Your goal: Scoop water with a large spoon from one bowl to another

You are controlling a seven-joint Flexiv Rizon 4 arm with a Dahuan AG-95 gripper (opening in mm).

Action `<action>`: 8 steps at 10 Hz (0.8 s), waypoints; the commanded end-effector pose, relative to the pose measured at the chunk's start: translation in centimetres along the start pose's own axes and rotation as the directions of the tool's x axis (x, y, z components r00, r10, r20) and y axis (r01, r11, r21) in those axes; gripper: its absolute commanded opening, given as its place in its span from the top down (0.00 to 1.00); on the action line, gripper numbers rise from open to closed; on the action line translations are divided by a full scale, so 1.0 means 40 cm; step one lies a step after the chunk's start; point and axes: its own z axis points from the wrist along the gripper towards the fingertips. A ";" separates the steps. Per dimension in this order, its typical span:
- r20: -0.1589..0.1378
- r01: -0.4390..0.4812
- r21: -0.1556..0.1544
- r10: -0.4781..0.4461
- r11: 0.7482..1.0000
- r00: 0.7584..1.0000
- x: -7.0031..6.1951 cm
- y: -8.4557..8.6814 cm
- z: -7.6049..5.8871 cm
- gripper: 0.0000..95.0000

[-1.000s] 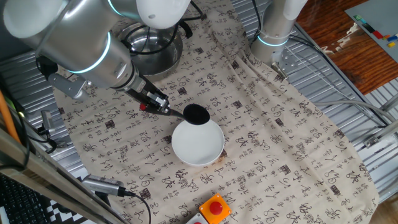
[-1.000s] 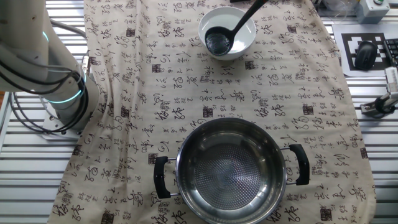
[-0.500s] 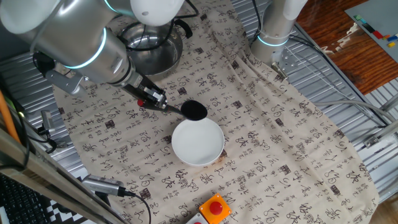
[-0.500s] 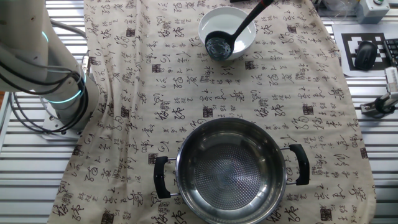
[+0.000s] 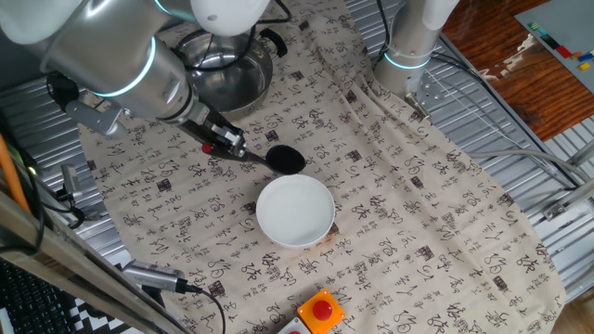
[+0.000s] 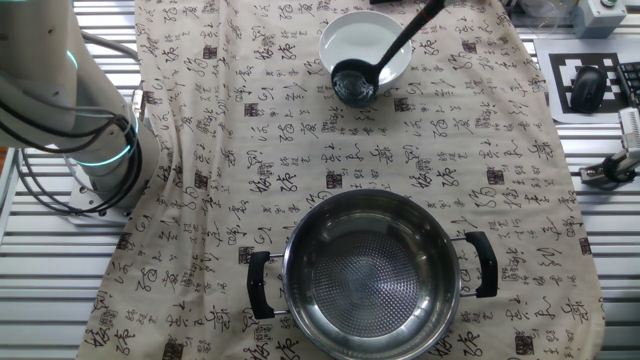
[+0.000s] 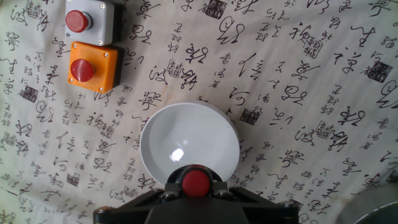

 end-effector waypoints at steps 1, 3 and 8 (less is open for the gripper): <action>-0.002 0.009 0.002 -0.009 1.000 1.000 0.003 -0.009 -0.002 1.00; -0.003 0.018 0.003 -0.018 1.000 1.000 0.008 -0.021 -0.004 1.00; -0.002 0.030 0.003 -0.030 1.000 1.000 0.011 -0.029 -0.005 1.00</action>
